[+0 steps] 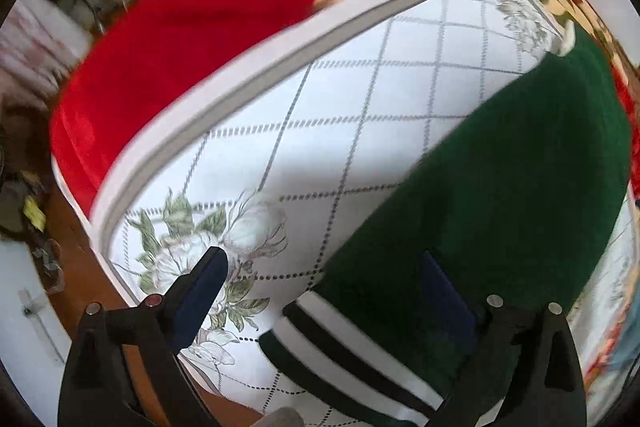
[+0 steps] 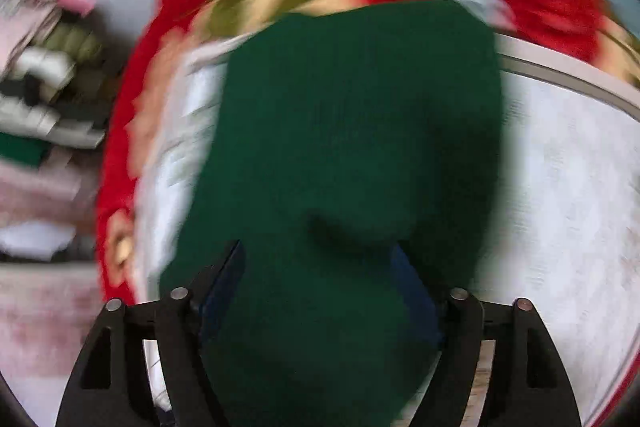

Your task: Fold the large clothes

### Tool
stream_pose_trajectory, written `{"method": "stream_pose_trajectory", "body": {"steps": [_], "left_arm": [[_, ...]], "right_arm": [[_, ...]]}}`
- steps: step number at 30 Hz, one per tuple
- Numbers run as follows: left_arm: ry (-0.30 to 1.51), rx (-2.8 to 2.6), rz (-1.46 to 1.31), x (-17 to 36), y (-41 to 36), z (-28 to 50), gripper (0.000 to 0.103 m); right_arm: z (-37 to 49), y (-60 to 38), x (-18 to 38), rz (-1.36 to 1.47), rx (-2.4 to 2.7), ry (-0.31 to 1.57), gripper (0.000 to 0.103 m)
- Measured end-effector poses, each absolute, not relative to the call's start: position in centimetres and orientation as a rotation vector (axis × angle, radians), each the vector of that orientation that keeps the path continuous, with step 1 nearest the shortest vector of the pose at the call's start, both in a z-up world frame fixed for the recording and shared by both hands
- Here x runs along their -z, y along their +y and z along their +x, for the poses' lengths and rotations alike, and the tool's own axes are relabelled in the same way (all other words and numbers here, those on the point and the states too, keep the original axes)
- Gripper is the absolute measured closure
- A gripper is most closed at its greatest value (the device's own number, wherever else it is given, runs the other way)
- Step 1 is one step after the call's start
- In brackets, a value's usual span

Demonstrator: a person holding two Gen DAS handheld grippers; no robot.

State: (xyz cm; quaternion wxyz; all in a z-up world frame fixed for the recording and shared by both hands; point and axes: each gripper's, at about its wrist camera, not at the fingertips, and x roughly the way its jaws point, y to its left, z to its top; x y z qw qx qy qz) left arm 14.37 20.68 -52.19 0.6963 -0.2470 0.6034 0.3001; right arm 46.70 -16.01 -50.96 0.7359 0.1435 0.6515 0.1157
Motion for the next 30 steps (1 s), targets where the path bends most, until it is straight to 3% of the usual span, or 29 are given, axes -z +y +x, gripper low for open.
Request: {"method": "stream_pose_trajectory", "body": {"steps": [4, 7, 9, 10, 11, 14, 22, 24, 26, 30], "left_arm": [[1.329, -0.709, -0.389, 50.7, 18.4, 17.2, 0.004], [1.311, -0.736, -0.370, 49.9, 19.3, 18.5, 0.004], [1.308, -0.746, -0.341, 49.5, 18.8, 19.2, 0.004], [1.304, -0.746, -0.325, 49.2, 19.4, 19.7, 0.004], [1.293, -0.749, -0.285, 48.6, 18.7, 20.2, 0.004], [1.274, -0.746, -0.248, 47.7, 18.2, 21.7, 0.004], [1.359, -0.680, -0.248, 47.5, 14.1, 20.0, 0.004], [1.397, -0.668, -0.250, 48.3, 13.1, 18.9, 0.004], [1.437, -0.651, -0.253, 49.4, 12.1, 18.0, 0.004], [1.520, -0.614, -0.278, 51.2, 9.6, 15.9, 0.004]], "right_arm": [[48.5, -22.8, 57.1, 0.530, -0.218, 1.448, 0.019], [50.2, -22.7, 61.6, 0.749, -0.364, 1.457, 0.017], [50.6, -21.6, 62.2, 0.741, -0.403, 1.397, 0.017], [50.6, -21.0, 61.9, 0.719, -0.421, 1.379, 0.033], [50.5, -20.7, 61.9, 0.714, -0.428, 1.395, 0.064], [48.4, -22.3, 60.5, 0.821, -0.416, 1.357, 0.084], [30.2, -33.9, 55.0, 0.890, -0.061, 1.417, 0.084], [25.5, -36.2, 55.9, 0.883, 0.002, 1.510, 0.076], [21.9, -37.8, 57.9, 0.859, 0.042, 1.661, 0.053], [18.9, -39.6, 57.5, 0.774, 0.011, 1.758, 0.051]]}}
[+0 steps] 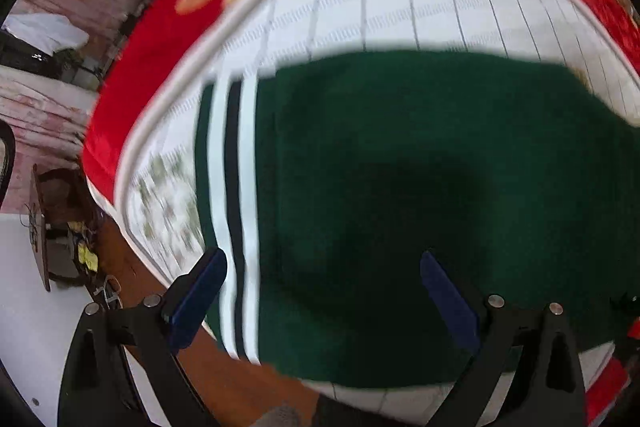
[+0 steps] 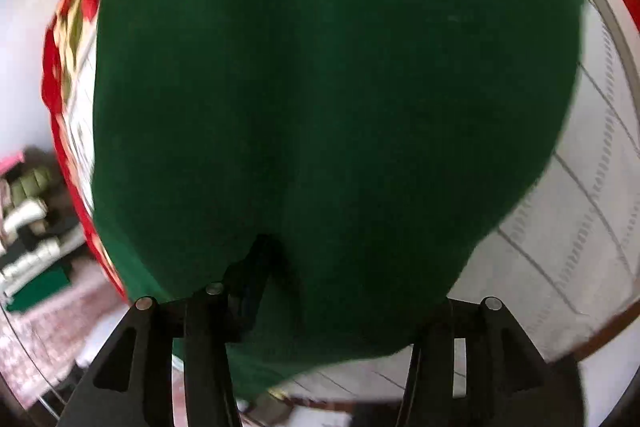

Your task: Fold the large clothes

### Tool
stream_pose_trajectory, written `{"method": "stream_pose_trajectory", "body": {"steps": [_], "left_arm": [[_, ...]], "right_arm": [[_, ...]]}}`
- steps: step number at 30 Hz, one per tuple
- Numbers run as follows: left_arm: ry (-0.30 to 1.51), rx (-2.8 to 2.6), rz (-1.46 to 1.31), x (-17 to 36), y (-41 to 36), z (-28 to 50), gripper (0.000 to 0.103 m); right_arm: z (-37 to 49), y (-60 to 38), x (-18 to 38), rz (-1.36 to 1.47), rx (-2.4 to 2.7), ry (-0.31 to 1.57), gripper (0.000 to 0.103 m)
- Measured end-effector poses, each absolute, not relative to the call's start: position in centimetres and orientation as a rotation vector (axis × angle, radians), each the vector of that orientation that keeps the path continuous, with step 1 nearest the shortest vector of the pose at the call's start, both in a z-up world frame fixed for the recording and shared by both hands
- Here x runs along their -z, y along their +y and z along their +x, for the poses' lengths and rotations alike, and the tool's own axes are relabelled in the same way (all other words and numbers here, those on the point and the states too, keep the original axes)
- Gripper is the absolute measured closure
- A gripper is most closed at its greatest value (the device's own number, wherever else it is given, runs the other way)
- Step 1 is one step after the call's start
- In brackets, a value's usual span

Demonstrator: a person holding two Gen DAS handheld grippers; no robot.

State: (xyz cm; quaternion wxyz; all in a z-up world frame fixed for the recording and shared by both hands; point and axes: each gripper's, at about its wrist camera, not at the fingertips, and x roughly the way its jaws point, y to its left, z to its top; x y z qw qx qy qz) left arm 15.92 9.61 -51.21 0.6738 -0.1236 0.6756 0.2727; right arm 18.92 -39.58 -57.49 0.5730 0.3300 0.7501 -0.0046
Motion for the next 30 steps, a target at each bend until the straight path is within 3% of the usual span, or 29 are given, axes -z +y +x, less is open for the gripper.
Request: {"method": "stream_pose_trajectory", "body": {"steps": [7, 13, 20, 26, 30], "left_arm": [[1.486, -0.661, -0.282, 50.1, 10.8, 15.8, 0.004], [1.441, -0.826, -0.199, 51.9, 16.1, 17.3, 0.004], [1.510, -0.835, -0.253, 58.8, 21.6, 20.1, 0.000], [1.493, -0.819, -0.213, 58.4, 21.0, 19.9, 0.000], [1.468, -0.825, -0.198, 55.9, 19.6, 20.0, 0.000]], "right_arm": [[18.6, -41.0, 51.1, 0.514, 0.035, 1.746, 0.050], [20.9, -40.2, 45.7, 0.370, 0.059, 1.571, 0.049], [31.1, -31.7, 50.5, 0.285, -0.140, 1.447, 0.050], [39.1, -31.0, 58.4, 0.227, -0.051, 1.495, 0.052], [40.8, -31.7, 58.6, 0.228, -0.044, 1.559, 0.051]]}}
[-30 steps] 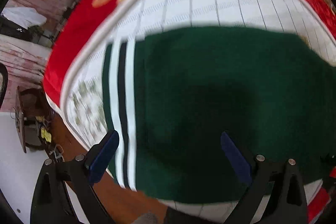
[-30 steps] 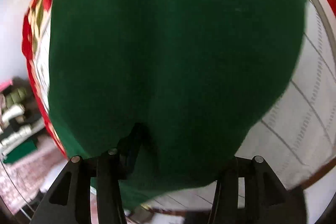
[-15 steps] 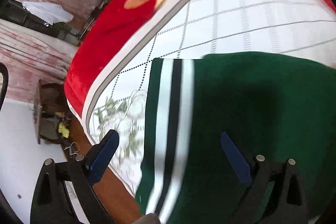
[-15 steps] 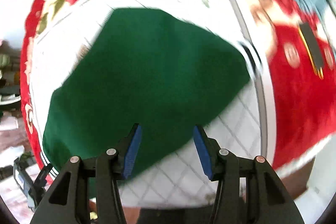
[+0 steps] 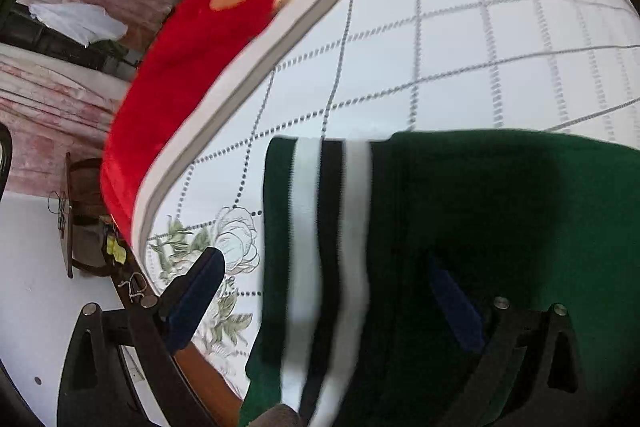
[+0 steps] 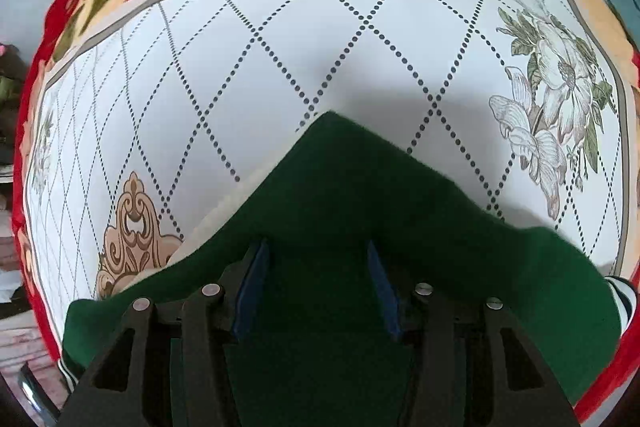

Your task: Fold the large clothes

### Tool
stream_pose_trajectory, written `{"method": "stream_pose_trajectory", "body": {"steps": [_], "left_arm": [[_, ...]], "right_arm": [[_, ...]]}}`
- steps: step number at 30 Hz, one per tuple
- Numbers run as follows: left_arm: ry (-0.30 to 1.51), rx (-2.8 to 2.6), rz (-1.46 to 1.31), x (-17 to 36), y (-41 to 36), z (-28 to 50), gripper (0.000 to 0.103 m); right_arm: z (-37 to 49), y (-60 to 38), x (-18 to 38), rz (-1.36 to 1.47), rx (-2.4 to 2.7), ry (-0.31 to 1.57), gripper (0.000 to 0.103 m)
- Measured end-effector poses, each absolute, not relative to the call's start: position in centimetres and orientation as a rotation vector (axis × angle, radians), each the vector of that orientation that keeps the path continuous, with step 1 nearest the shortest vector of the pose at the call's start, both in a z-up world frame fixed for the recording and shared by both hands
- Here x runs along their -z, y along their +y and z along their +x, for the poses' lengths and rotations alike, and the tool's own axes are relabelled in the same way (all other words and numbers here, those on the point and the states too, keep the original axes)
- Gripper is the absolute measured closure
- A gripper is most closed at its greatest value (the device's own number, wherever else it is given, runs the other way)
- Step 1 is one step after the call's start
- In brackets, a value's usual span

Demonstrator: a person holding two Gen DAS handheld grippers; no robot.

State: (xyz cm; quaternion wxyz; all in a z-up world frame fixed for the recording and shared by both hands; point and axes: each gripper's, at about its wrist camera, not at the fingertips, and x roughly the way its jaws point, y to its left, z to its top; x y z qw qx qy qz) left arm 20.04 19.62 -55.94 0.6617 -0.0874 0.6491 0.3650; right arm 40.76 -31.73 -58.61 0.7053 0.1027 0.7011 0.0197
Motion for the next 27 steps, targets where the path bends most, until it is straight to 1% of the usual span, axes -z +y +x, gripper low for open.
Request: {"method": "stream_pose_trajectory", "body": {"steps": [3, 5, 7, 10, 12, 15, 17, 19, 22, 24, 27], "left_arm": [[1.396, -0.779, -0.168, 52.4, 16.6, 20.9, 0.000], [1.359, -0.733, -0.156, 50.7, 14.0, 21.6, 0.000], [1.336, -0.649, -0.151, 49.9, 10.8, 23.5, 0.000], [1.363, -0.562, -0.122, 52.2, 7.5, 27.0, 0.000], [1.420, -0.533, -0.090, 56.3, 6.1, 30.1, 0.000], [1.490, -0.523, -0.106, 60.6, 6.3, 32.5, 0.000], [1.472, -0.523, -0.151, 60.7, 7.0, 32.3, 0.000], [1.445, -0.552, -0.148, 59.2, 7.3, 31.2, 0.000], [1.403, -0.616, -0.177, 55.2, 7.8, 26.9, 0.000], [1.391, -0.686, -0.230, 52.1, 8.6, 21.7, 0.000], [1.416, -0.806, -0.346, 50.1, 10.0, 14.4, 0.000]], "right_arm": [[40.4, -32.0, 55.3, 0.233, -0.105, 1.530, 0.051], [38.9, -31.2, 53.3, 0.271, -0.217, 1.521, 0.051], [37.9, -29.5, 52.6, 0.265, -0.306, 1.544, 0.051], [36.8, -25.1, 54.2, 0.150, -0.414, 1.603, 0.051], [36.2, -23.9, 56.1, 0.078, -0.386, 1.588, 0.051], [38.1, -23.1, 58.3, 0.046, -0.335, 1.598, 0.051], [39.0, -22.2, 58.5, 0.012, -0.304, 1.620, 0.051], [39.7, -22.2, 58.1, 0.010, -0.308, 1.636, 0.050], [38.8, -24.7, 55.6, 0.140, -0.360, 1.608, 0.050], [36.8, -27.8, 53.7, 0.234, -0.370, 1.589, 0.049], [32.1, -32.9, 52.0, 0.316, -0.307, 1.590, 0.048]]}}
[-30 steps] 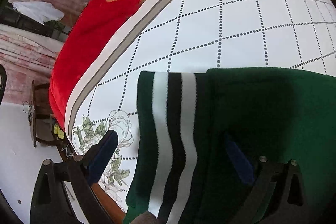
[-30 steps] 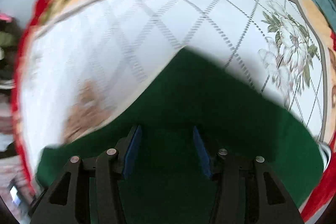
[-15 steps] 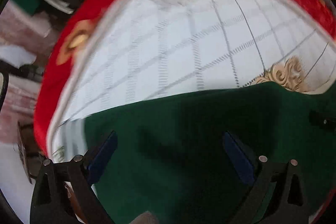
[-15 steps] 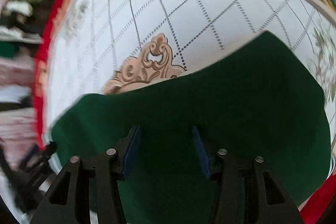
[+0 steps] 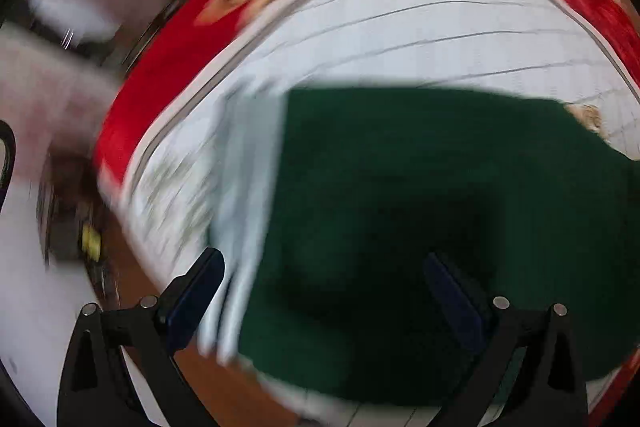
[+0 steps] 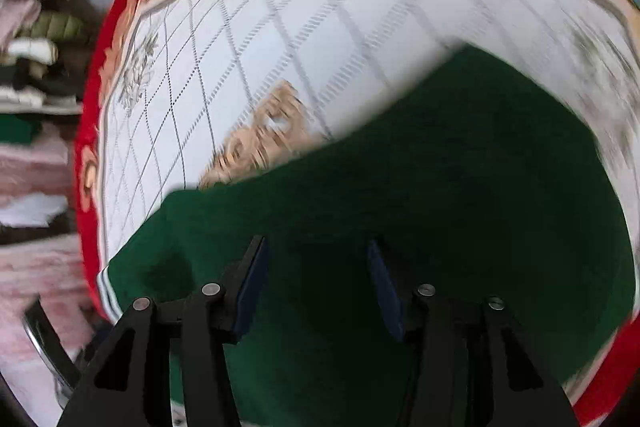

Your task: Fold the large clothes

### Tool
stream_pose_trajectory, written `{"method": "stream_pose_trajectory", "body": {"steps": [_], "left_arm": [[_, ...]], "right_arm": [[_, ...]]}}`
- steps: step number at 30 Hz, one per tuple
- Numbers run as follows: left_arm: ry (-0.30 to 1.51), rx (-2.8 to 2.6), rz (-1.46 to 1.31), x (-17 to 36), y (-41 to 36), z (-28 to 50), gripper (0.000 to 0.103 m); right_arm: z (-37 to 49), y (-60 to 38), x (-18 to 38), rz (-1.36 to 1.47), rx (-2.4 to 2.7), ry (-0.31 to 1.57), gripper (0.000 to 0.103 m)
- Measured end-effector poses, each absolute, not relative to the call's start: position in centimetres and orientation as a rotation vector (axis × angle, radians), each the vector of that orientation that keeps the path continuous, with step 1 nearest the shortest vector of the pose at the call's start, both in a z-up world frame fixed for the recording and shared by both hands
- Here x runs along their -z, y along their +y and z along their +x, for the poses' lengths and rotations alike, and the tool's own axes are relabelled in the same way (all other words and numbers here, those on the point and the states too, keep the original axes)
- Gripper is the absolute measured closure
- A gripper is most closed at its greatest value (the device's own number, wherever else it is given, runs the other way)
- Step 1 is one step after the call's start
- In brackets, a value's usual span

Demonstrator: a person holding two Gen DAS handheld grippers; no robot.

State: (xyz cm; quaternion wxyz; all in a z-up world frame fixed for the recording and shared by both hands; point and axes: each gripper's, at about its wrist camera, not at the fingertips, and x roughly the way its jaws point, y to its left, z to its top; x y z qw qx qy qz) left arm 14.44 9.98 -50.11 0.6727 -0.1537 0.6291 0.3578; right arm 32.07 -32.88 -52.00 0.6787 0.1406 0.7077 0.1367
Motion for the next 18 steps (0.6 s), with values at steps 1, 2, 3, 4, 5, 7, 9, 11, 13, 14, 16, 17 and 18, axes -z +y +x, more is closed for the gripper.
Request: {"method": "stream_pose_trajectory", "body": {"steps": [1, 2, 3, 4, 5, 7, 9, 11, 13, 14, 16, 17, 18], "left_arm": [[1.437, -0.843, -0.402, 50.0, 10.2, 12.5, 0.001], [1.456, -0.877, -0.490, 50.2, 10.8, 10.3, 0.001], [1.462, -0.909, -0.630, 50.8, 11.7, 7.2, 0.001], [1.459, -0.922, -0.712, 51.4, 12.3, 5.9, 0.001], [1.439, -0.919, -0.887, 52.9, 13.1, 3.8, 0.002], [1.398, -0.917, -1.119, 55.7, 13.8, 1.5, 0.004], [1.317, -0.923, -1.231, 57.8, 14.3, 1.1, 0.007], [1.258, -0.932, -1.207, 58.4, 14.6, 1.8, 0.034], [1.238, -0.960, -1.137, 58.9, 14.9, 3.3, 0.045], [1.209, -0.970, -1.111, 58.7, 15.1, 3.7, 0.051], [1.174, -0.966, -1.065, 58.5, 15.5, 5.0, 0.060], [1.169, -0.957, -1.043, 58.5, 16.0, 5.9, 0.060], [1.174, -0.952, -1.028, 58.4, 16.4, 6.3, 0.060]], "right_arm": [[29.9, -34.8, 51.9, 0.341, -0.271, 1.604, 0.048], [27.7, -36.4, 51.9, 0.371, -0.235, 1.624, 0.048], [25.5, -37.8, 51.9, 0.406, -0.205, 1.639, 0.048], [23.6, -39.5, 52.0, 0.454, -0.169, 1.650, 0.048], [22.3, -41.3, 52.3, 0.487, -0.138, 1.652, 0.048], [19.2, -43.3, 52.9, 0.532, -0.104, 1.629, 0.048], [17.7, -45.0, 53.2, 0.575, -0.100, 1.602, 0.048], [17.0, -46.5, 53.6, 0.630, -0.081, 1.580, 0.048], [16.7, -47.1, 54.0, 0.688, -0.057, 1.571, 0.048], [16.7, -47.4, 53.9, 0.703, -0.053, 1.565, 0.048], [16.5, -48.1, 53.7, 0.707, -0.041, 1.554, 0.048], [16.4, -48.6, 53.7, 0.700, -0.032, 1.549, 0.048], [16.1, -48.8, 53.7, 0.695, -0.025, 1.547, 0.048]]}}
